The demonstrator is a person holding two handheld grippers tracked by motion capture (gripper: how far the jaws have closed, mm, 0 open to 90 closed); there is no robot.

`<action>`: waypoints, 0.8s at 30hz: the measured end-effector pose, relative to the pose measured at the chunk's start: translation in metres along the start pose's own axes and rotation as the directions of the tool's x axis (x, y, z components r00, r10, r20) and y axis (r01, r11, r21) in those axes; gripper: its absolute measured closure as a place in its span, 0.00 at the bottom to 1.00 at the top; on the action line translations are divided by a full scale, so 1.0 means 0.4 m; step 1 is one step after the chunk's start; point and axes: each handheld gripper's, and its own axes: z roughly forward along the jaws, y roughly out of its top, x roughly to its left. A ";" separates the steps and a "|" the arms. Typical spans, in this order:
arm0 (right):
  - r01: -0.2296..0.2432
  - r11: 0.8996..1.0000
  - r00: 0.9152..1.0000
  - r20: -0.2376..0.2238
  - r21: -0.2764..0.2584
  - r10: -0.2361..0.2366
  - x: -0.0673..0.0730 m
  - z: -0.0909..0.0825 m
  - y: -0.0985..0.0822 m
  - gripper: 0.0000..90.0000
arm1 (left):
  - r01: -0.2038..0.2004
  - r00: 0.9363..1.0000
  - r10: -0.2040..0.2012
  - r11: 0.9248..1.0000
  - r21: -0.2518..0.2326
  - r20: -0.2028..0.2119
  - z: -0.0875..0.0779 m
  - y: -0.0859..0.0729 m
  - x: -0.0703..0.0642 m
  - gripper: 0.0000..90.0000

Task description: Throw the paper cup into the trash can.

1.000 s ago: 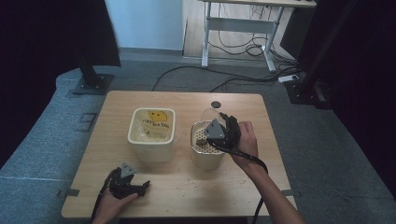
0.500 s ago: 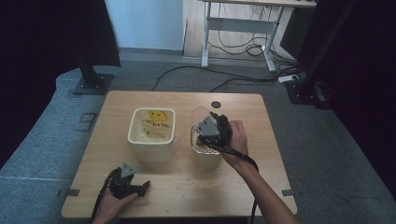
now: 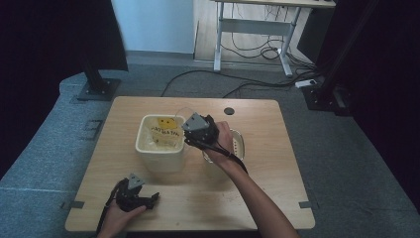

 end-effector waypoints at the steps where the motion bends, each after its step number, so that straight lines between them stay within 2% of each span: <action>1: -0.007 1.000 1.000 -0.011 -0.001 0.007 0.005 0.012 0.005 0.49 | 0.000 1.000 0.000 1.000 0.000 0.000 0.000 0.000 0.000 0.08; 5: -0.029 1.000 0.998 -0.060 -0.010 0.028 0.032 0.057 0.036 0.48 | 0.000 1.000 0.000 1.000 0.000 0.000 0.000 0.000 0.000 0.08; 8: -0.058 0.998 0.993 -0.108 -0.018 0.055 0.053 0.088 0.062 0.45 | 0.001 1.000 -0.001 1.000 0.000 0.001 0.000 0.000 0.000 0.08; 11: -0.071 0.997 0.988 -0.141 -0.005 0.069 0.074 0.120 0.073 0.35 | 0.000 1.000 0.000 1.000 -0.001 0.001 0.000 0.000 0.000 0.08; 13: -0.096 0.995 0.978 -0.183 0.017 0.098 0.078 0.133 0.072 0.25 | -0.002 1.000 0.002 1.000 -0.001 0.002 0.000 0.000 0.000 0.08; 14: -0.102 0.994 0.975 -0.196 0.029 0.106 0.078 0.134 0.070 0.23 | -0.003 1.000 0.003 1.000 -0.001 0.001 0.000 -0.001 0.000 0.08; 15: -0.098 0.995 0.976 -0.193 0.032 0.102 0.077 0.130 0.067 0.22 | -0.002 1.000 0.002 1.000 -0.001 0.001 0.000 -0.001 0.000 0.08; 17: -0.109 0.994 0.976 -0.190 0.016 0.110 0.068 0.113 0.059 0.22 | -0.003 1.000 0.003 1.000 -0.001 0.002 0.000 -0.001 0.000 0.08; 21: -0.140 0.990 0.969 -0.210 -0.015 0.134 0.041 0.077 0.047 0.23 | -0.002 1.000 0.002 1.000 0.000 0.001 0.001 0.000 0.000 0.07; 24: -0.126 0.992 0.972 -0.204 -0.012 0.121 0.030 0.053 0.040 0.22 | 0.000 1.000 0.000 1.000 -0.001 -0.001 0.001 0.000 0.000 0.07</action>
